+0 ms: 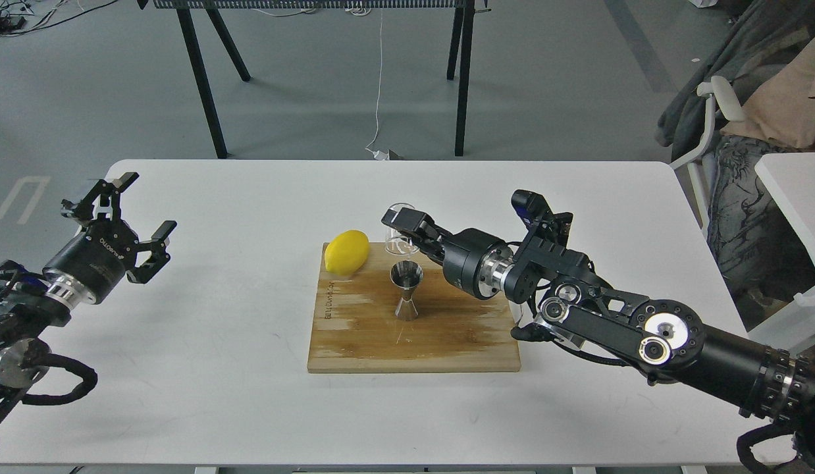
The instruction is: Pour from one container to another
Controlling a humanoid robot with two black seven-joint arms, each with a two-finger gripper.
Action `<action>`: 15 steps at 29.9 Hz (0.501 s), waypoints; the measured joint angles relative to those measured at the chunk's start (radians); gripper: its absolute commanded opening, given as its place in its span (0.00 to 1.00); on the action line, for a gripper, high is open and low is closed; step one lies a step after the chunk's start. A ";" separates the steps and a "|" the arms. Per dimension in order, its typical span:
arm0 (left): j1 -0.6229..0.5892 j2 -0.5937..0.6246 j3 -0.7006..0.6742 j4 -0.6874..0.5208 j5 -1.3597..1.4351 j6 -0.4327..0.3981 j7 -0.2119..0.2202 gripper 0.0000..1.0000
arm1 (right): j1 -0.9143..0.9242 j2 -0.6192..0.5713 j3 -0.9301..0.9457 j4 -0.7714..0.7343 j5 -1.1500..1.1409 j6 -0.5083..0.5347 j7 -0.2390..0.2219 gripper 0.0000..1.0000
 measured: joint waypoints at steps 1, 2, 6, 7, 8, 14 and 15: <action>0.001 0.000 0.000 0.000 0.000 0.000 0.000 0.99 | 0.004 0.000 -0.007 0.000 0.000 0.000 0.000 0.34; 0.001 0.000 0.000 0.000 0.000 0.000 0.000 0.99 | 0.009 -0.001 -0.013 0.000 -0.001 0.000 0.000 0.34; 0.002 0.000 0.000 0.000 0.000 0.000 0.000 0.99 | 0.014 -0.001 -0.022 0.000 0.000 0.000 0.000 0.34; 0.003 0.000 0.000 0.000 0.000 0.000 0.000 0.99 | 0.015 -0.001 -0.021 0.000 0.005 -0.003 0.000 0.34; 0.003 0.000 0.000 0.000 0.000 0.000 0.000 0.99 | 0.015 0.000 -0.018 0.000 0.010 -0.004 0.000 0.34; 0.000 0.000 0.000 0.000 0.000 0.000 0.000 0.99 | -0.004 0.000 0.055 0.009 0.088 -0.011 -0.001 0.34; -0.001 0.000 0.000 0.000 0.000 0.000 0.000 0.99 | -0.011 0.000 0.072 0.011 0.130 -0.011 -0.001 0.34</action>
